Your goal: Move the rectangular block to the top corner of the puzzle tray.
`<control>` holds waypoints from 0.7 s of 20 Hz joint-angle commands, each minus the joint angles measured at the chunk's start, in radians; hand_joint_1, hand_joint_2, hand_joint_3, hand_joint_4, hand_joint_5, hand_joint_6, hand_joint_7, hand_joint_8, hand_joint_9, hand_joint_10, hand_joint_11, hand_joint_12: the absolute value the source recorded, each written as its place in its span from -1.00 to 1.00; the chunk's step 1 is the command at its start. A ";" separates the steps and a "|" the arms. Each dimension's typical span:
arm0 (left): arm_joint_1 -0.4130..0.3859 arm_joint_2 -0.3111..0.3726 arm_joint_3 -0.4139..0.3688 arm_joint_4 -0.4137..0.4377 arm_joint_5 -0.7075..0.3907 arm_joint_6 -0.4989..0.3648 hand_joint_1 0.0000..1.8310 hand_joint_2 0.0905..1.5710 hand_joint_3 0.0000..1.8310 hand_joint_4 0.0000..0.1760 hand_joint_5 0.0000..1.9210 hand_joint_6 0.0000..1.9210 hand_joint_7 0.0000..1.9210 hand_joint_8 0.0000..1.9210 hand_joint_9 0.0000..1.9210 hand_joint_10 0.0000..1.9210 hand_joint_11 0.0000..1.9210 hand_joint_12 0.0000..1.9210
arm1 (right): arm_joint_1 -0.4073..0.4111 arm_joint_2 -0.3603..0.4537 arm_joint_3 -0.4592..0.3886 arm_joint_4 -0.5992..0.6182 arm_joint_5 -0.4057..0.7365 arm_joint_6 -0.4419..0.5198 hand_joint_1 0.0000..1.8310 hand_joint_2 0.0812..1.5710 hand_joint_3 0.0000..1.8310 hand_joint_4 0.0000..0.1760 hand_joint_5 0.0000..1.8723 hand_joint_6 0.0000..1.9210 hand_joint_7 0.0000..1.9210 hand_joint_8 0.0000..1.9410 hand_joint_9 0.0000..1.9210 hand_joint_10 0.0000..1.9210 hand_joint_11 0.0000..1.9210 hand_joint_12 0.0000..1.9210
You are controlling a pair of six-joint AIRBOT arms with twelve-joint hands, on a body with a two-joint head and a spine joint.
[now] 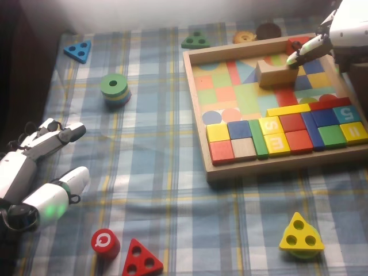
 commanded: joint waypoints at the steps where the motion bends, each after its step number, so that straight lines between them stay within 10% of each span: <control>1: -0.005 0.006 0.002 0.037 -0.115 -0.009 -0.26 0.71 -1.00 0.30 -0.54 -1.00 -0.93 -1.00 -0.93 -1.00 -1.00 -1.00 | -0.002 0.005 0.008 -0.001 -0.028 -0.008 0.70 0.49 -1.00 -1.00 -0.50 -1.00 0.38 1.00 0.58 1.00 0.65 1.00; 14: -0.005 0.006 0.002 0.037 -0.112 -0.009 -0.23 0.72 -1.00 0.09 -0.52 -1.00 -0.93 -1.00 -0.94 -1.00 -1.00 -1.00 | -0.015 0.023 0.011 -0.001 -0.045 -0.008 0.71 0.49 -1.00 -1.00 -0.45 -1.00 0.44 1.00 0.61 1.00 0.69 1.00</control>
